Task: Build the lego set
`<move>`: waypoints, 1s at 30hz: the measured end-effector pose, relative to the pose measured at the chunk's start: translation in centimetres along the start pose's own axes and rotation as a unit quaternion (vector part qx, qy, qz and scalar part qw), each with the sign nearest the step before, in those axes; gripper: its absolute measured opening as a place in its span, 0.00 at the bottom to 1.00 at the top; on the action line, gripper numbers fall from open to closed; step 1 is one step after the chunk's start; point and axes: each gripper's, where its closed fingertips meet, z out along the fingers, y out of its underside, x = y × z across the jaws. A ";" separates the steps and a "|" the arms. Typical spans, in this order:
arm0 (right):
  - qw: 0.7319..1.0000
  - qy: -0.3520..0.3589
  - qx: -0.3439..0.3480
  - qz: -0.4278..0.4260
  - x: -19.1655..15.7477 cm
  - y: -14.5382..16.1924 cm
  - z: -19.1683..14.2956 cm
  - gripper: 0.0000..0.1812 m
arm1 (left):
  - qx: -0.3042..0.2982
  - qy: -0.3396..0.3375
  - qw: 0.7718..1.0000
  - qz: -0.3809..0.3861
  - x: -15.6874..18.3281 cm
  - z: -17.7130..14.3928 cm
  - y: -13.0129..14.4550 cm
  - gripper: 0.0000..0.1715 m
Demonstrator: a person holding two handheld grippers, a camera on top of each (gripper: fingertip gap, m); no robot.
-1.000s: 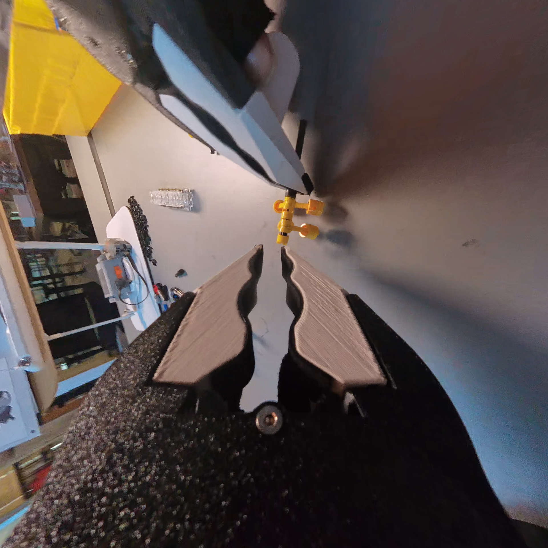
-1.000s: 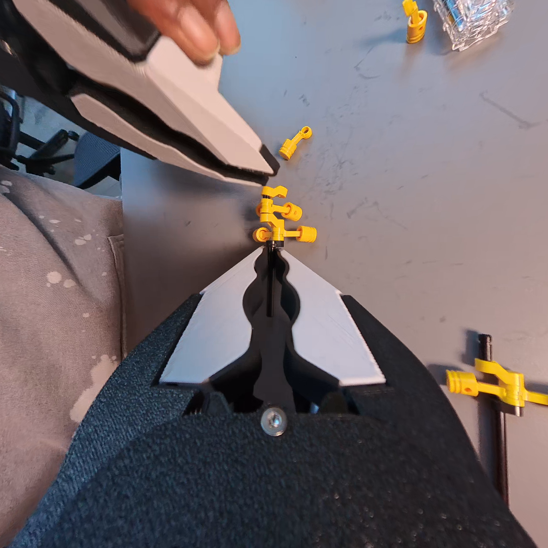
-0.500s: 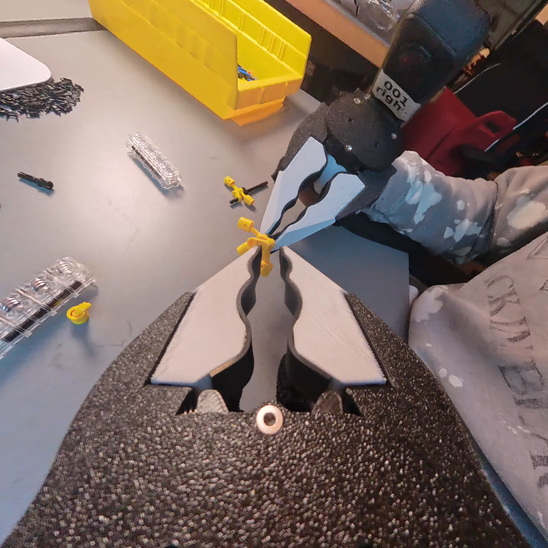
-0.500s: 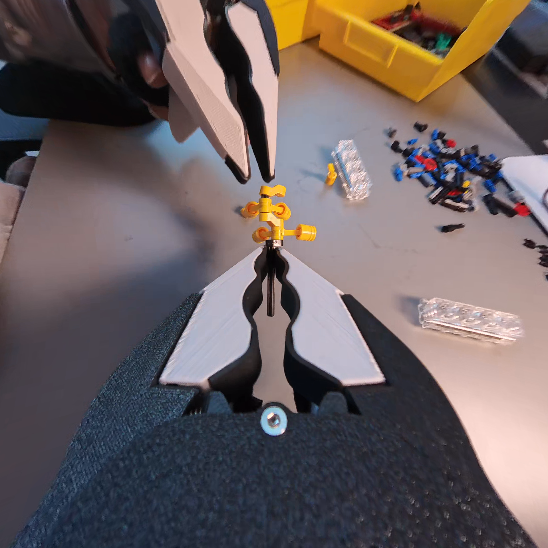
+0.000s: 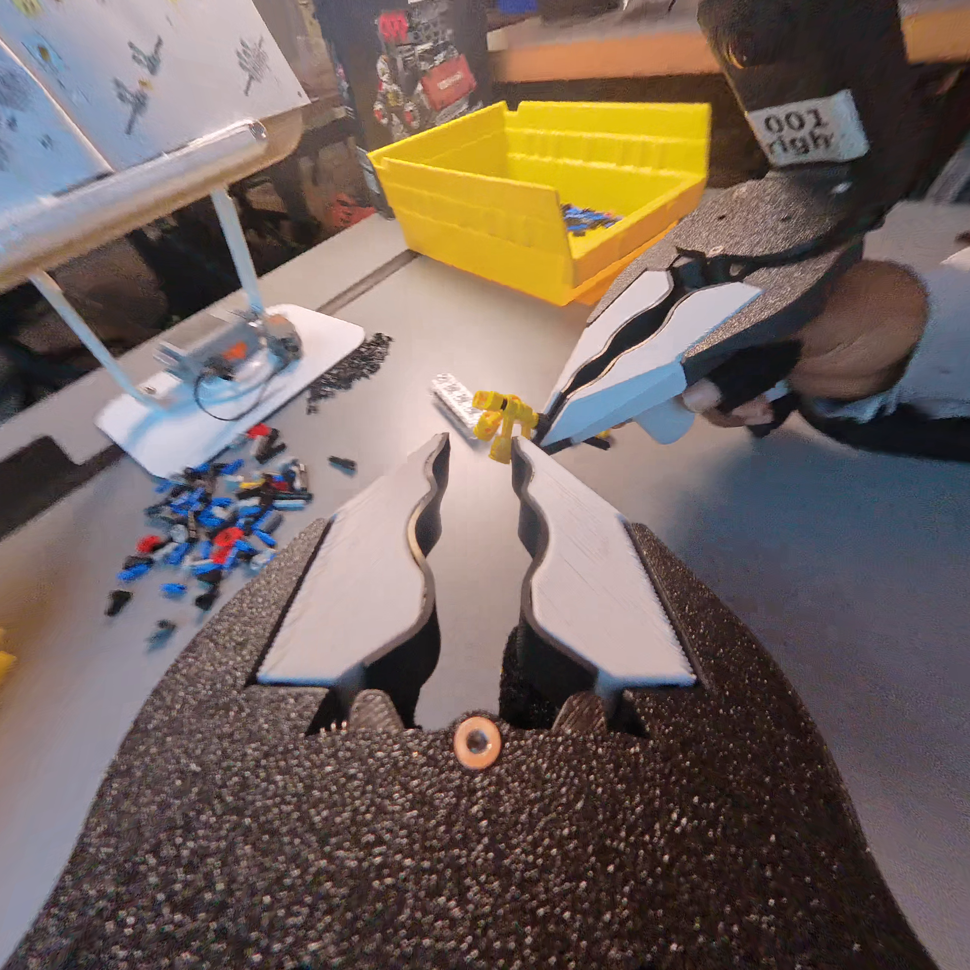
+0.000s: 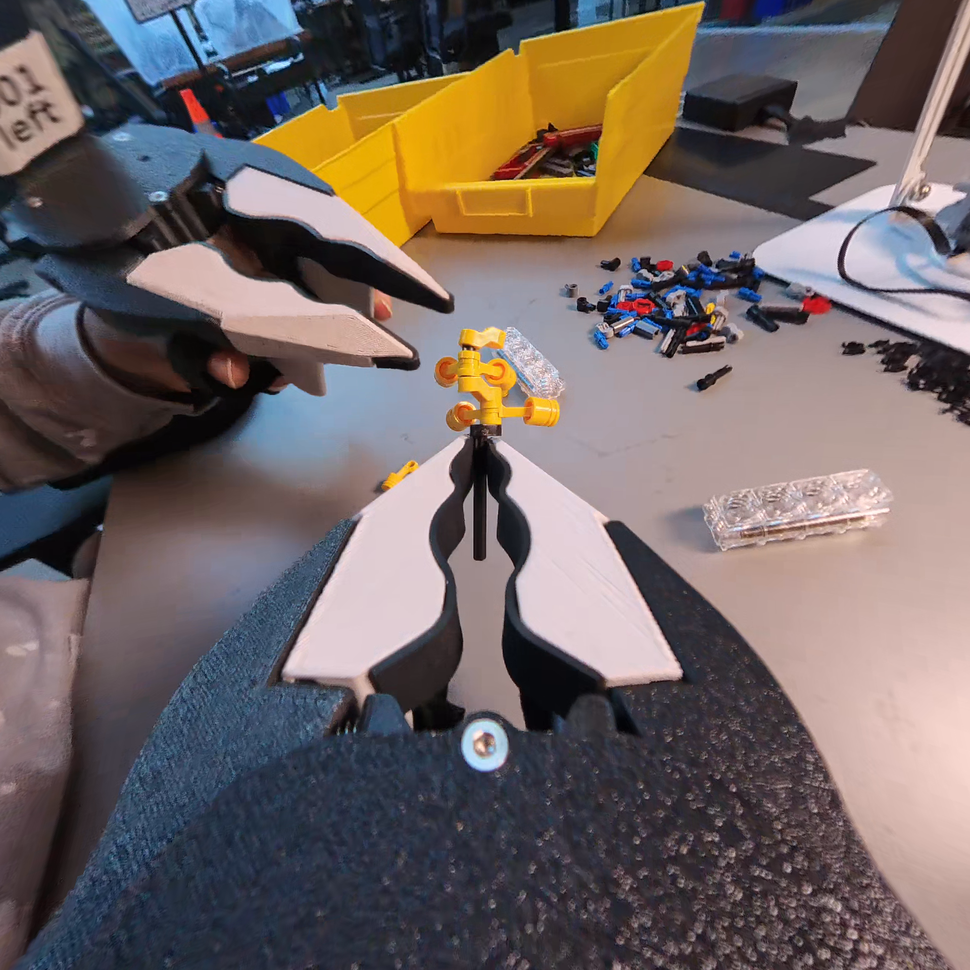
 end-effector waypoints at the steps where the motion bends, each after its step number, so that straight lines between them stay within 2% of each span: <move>1: 1.000 0.005 -0.007 0.009 0.2 0.1 0.2 0.02 | -0.009 -0.018 0.999 0.030 -0.3 0.2 -0.2 0.15; 8: 0.999 0.032 -0.014 0.033 0.2 -0.4 0.9 0.02 | -0.036 -0.078 0.986 0.145 -0.6 2.1 -0.7 0.17; 12: 0.999 0.027 -0.003 0.042 0.1 -0.8 0.6 0.02 | -0.046 -0.090 0.975 0.197 -0.5 2.4 -1.0 0.16; 19: 0.998 0.020 0.009 0.059 0.1 -1.2 0.1 0.02 | -0.047 -0.097 0.963 0.247 0.0 2.7 -1.6 0.13; 30: 0.997 -0.008 0.039 0.068 -0.9 -2.2 -0.6 0.02 | -0.018 -0.094 0.959 0.265 0.4 2.0 -2.9 0.10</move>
